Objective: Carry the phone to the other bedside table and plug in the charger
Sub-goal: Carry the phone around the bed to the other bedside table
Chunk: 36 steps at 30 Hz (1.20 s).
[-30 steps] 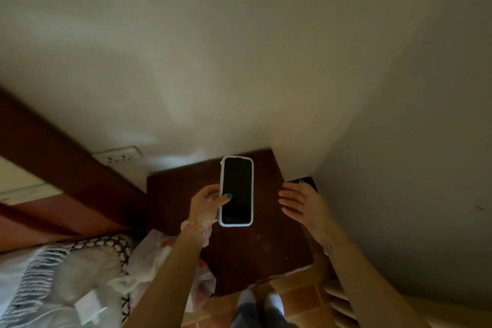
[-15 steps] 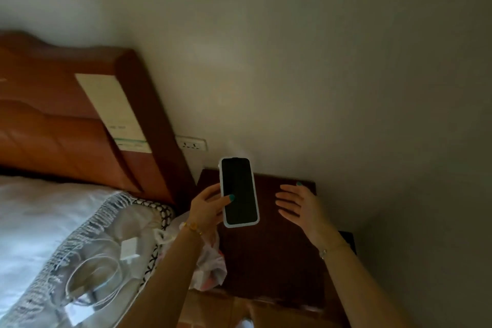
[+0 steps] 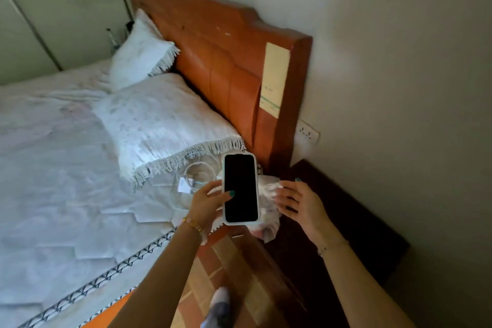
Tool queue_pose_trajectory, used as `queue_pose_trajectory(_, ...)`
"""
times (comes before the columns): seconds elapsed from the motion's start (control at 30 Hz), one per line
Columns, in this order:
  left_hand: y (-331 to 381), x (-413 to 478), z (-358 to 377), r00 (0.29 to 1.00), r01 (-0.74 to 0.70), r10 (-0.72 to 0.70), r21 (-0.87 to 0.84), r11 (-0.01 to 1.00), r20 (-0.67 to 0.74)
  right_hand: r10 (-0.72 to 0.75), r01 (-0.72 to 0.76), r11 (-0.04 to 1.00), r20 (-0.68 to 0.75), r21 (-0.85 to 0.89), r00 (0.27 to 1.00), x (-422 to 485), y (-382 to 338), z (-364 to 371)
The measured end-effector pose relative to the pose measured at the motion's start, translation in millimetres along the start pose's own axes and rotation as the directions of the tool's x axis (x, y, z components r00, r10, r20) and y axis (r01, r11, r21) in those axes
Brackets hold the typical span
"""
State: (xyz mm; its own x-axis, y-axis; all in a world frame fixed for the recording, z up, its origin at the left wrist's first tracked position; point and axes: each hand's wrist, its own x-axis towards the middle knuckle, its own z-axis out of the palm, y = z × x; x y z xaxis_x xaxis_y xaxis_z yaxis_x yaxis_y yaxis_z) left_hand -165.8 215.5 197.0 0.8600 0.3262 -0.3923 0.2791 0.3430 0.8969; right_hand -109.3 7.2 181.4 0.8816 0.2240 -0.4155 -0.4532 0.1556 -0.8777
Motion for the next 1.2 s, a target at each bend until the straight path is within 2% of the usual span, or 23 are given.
queue_pose_trajectory(0.1,5,-27,-45,0.987,-0.046,0.035,-0.069,0.997,-0.154,0.034,-0.026,0.998,0.154,-0.049,0.988,4,5,45)
queue_pose_trajectory(0.23,13,-66,-107,0.945,-0.112,0.067,-0.125,0.986,-0.319,0.084,-0.027,0.986,0.348,-0.165,0.934,2,17,109)
queue_pose_trajectory(0.37,16,-116,-170,0.869,-0.201,0.097,-0.167,0.965,-0.485,0.148,-0.027,0.972,0.52,-0.232,0.841,-11,33,180)
queue_pose_trajectory(0.53,18,-186,-244,0.748,-0.314,0.111,-0.202,0.928,-0.655,0.224,-0.004,0.949,0.666,-0.315,0.712,-44,65,283)
queue_pose_trajectory(0.67,17,-241,-307,0.639,-0.397,0.131,-0.179,0.9,-0.758,0.28,0.023,0.931,0.754,-0.364,0.595,-86,103,367)
queue_pose_trajectory(0.8,10,-297,-367,0.513,-0.482,0.093,-0.196,0.854,-0.853,0.33,0.059,0.913,0.814,-0.405,0.477,-136,140,440)
queue_pose_trajectory(1.0,-7,-380,-450,0.358,-0.54,0.033,-0.177,0.823,-0.933,0.391,0.102,0.892,0.864,-0.441,0.318,-208,193,527)
queue_pose_trajectory(1.2,-31,-455,-500,0.203,-0.586,-0.017,-0.135,0.799,-0.979,0.473,0.132,0.86,0.868,-0.493,0.152,-283,242,600)
